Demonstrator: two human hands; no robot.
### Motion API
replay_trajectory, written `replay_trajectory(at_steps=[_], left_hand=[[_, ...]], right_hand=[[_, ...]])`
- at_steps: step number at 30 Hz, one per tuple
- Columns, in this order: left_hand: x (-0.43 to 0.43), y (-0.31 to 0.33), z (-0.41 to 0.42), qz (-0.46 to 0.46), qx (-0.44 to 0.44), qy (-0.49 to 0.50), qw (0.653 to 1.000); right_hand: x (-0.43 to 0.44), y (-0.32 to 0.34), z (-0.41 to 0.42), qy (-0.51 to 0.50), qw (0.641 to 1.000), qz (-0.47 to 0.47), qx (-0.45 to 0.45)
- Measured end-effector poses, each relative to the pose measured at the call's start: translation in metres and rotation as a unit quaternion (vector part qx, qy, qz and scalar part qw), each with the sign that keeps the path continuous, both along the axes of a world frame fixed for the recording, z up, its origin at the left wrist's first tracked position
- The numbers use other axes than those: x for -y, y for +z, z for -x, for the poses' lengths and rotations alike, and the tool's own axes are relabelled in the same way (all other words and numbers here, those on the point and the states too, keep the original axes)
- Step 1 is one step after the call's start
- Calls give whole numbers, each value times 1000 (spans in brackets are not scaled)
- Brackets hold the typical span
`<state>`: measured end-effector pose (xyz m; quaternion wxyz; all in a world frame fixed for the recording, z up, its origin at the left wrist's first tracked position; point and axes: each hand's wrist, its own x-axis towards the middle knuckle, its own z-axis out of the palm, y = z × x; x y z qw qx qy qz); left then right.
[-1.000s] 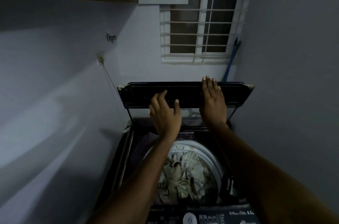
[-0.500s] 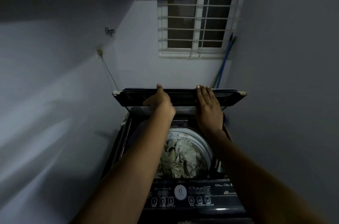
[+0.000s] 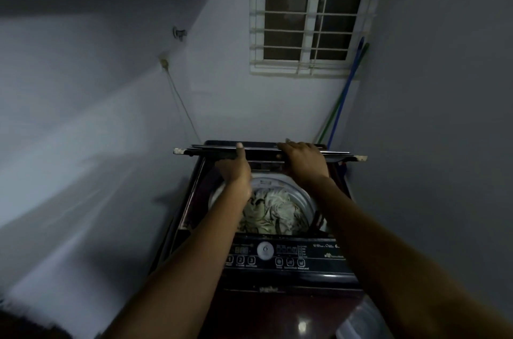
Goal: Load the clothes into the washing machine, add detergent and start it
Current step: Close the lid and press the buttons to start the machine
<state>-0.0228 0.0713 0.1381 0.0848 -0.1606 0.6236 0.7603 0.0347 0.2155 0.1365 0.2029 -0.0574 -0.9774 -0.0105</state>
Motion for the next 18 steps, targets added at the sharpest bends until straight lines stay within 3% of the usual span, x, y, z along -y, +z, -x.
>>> replay_trajectory(at_steps=[2,4,7,9,10,11,13,18], left_hand=[[9,-13,-8,207,-87,48,973],[19,-22,-21,330,-234,110,908],[30,-33,-20,528,-451,28,719],[35,-32,-8,617,-500,-96,599],[37,-31,-1,639,-504,-144,563],[39,-30,4,648,-505,-174,543],[44,-27,11,637,-513,-203,537],[62,-36,12,603,-597,-214,484]], right_hand=[[2,-1,-1,-9,1000,8,-5],[5,-6,-4,-8,1000,4,-20],[5,-13,-9,3,999,-1,-39],[6,-16,-10,5,999,3,-46],[6,-17,-11,3,999,3,-44],[6,-19,-11,1,999,0,-38],[8,-25,-15,0,999,-8,-37],[13,-49,-29,5,999,2,-51]])
